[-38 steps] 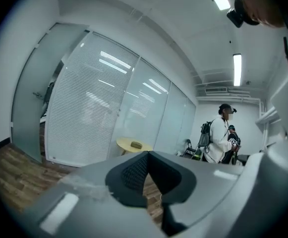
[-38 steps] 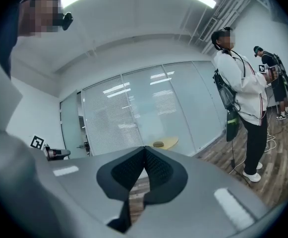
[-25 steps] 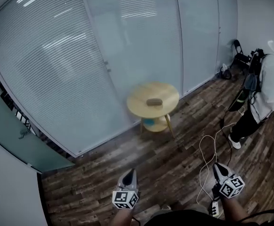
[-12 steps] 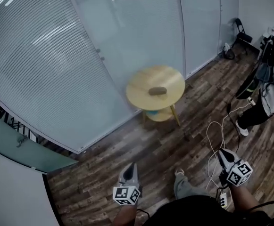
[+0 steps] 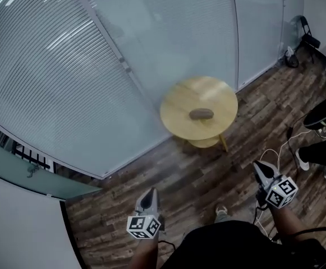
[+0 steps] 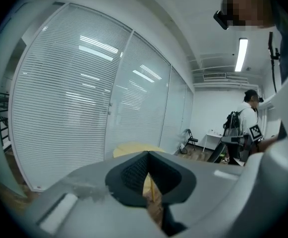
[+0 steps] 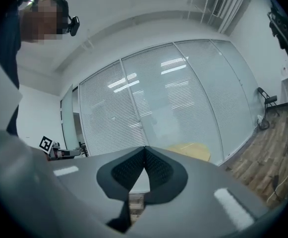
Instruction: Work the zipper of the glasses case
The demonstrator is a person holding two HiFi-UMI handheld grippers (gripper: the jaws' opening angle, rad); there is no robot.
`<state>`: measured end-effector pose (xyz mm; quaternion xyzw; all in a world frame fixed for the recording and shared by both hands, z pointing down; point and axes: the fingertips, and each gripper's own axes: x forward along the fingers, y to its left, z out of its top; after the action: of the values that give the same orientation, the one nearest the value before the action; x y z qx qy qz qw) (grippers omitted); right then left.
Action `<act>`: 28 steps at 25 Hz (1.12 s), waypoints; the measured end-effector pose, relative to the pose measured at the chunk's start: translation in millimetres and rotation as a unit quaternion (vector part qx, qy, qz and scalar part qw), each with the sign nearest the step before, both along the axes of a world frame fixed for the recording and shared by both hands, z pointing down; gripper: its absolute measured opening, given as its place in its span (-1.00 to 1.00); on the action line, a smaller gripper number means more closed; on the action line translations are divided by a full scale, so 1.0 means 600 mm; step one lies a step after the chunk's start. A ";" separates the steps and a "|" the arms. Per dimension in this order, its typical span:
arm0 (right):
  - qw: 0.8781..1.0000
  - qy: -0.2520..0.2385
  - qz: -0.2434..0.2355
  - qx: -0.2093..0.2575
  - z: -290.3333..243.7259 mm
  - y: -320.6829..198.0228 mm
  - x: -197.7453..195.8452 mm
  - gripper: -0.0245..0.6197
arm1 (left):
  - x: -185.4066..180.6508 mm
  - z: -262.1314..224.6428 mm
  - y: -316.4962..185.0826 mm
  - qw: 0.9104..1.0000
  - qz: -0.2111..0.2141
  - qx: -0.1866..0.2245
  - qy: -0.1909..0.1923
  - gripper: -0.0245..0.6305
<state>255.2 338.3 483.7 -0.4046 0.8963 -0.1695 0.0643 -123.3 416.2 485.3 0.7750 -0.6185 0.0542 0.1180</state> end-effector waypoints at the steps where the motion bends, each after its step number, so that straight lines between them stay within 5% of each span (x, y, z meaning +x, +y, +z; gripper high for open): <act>1: 1.000 -0.002 -0.006 0.005 -0.003 -0.026 -0.005 -0.91 | 0.004 -0.008 -0.028 1.000 0.007 0.005 -0.003 -0.92; 7: 0.999 -0.011 0.033 -0.006 0.008 -0.183 -0.016 -0.91 | 0.006 -0.008 -0.174 1.000 0.024 -0.011 0.008 -0.92; 10: 0.999 -0.007 0.049 -0.001 0.002 -0.240 -0.016 -0.91 | 0.007 -0.002 -0.257 0.998 0.061 -0.023 0.008 -0.92; 14: 0.996 0.018 0.071 -0.059 0.057 -0.323 -0.035 -0.91 | -0.002 0.010 -0.391 0.992 0.125 -0.022 0.023 -0.92; 16: 0.995 0.019 0.068 -0.077 0.061 -0.358 -0.074 -0.91 | -0.023 0.010 -0.454 0.989 0.143 -0.019 0.029 -0.92; 20: 0.996 0.068 0.047 -0.038 0.030 -0.462 -0.136 -0.91 | -0.059 0.019 -0.593 0.987 0.146 0.004 0.065 -0.92; 25: 0.994 0.102 0.029 -0.032 0.022 -0.553 -0.170 -0.91 | -0.047 0.005 -0.727 0.981 0.178 0.037 0.071 -0.92; 28: 0.993 0.117 0.015 -0.032 0.029 -0.597 -0.226 -0.91 | -0.072 0.012 -0.786 0.976 0.211 0.014 0.051 -0.92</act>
<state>119.5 -19.7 501.3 -0.4366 0.8857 -0.1491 -0.0515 -166.3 -55.2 492.5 0.8915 -0.4344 0.0296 0.1249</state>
